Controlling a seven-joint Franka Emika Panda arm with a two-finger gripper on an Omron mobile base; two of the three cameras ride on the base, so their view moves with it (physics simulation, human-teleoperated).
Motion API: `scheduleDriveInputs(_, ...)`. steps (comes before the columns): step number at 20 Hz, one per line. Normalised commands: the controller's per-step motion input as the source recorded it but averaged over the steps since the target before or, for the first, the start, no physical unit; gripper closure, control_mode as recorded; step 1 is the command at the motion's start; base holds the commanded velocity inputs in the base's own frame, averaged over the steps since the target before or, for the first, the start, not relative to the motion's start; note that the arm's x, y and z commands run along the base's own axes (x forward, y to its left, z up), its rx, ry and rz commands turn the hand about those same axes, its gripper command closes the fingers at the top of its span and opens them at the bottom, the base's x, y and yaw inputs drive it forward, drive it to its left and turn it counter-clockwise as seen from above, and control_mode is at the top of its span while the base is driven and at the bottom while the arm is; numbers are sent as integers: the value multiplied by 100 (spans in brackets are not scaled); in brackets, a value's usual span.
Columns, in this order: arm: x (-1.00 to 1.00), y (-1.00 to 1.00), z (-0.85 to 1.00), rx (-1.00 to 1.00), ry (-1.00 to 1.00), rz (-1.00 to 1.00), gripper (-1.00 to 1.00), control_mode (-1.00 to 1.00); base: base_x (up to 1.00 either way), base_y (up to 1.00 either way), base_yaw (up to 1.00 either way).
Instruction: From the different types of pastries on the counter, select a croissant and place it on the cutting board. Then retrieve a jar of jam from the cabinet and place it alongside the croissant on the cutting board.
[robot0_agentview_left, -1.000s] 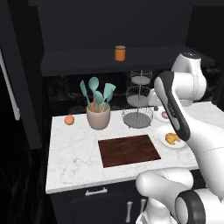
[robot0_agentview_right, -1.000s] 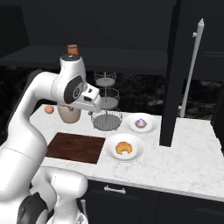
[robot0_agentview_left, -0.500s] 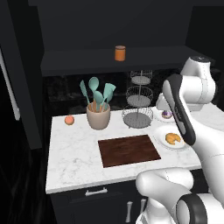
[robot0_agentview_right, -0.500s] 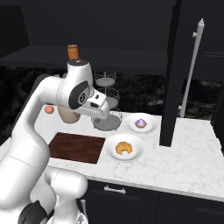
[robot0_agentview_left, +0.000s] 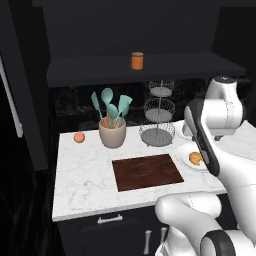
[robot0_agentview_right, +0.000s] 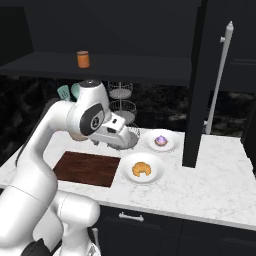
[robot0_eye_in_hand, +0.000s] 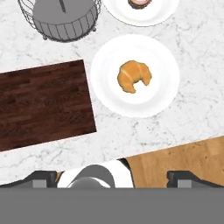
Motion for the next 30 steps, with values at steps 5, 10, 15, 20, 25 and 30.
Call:
scheduleDriveInputs(5, 0, -34, -16, -1, 0, 0, -100, -100, 0, 0, 0)
scheduleDriveInputs(10, 16, -23, -19, 0, 1, -3, -100, -100, 0, 0, 0)
scheduleDriveInputs(15, 30, -10, -24, 0, 3, -5, -100, -100, 0, 0, 0)
scheduleDriveInputs(20, 36, -13, -23, 0, 5, -5, -100, -100, 0, 0, 0)
scheduleDriveInputs(25, 22, -23, -16, 0, 2, -6, -100, -100, 0, 0, 0)
scheduleDriveInputs(30, 7, -15, -31, 0, 1, -3, -100, -100, 0, 0, 0)
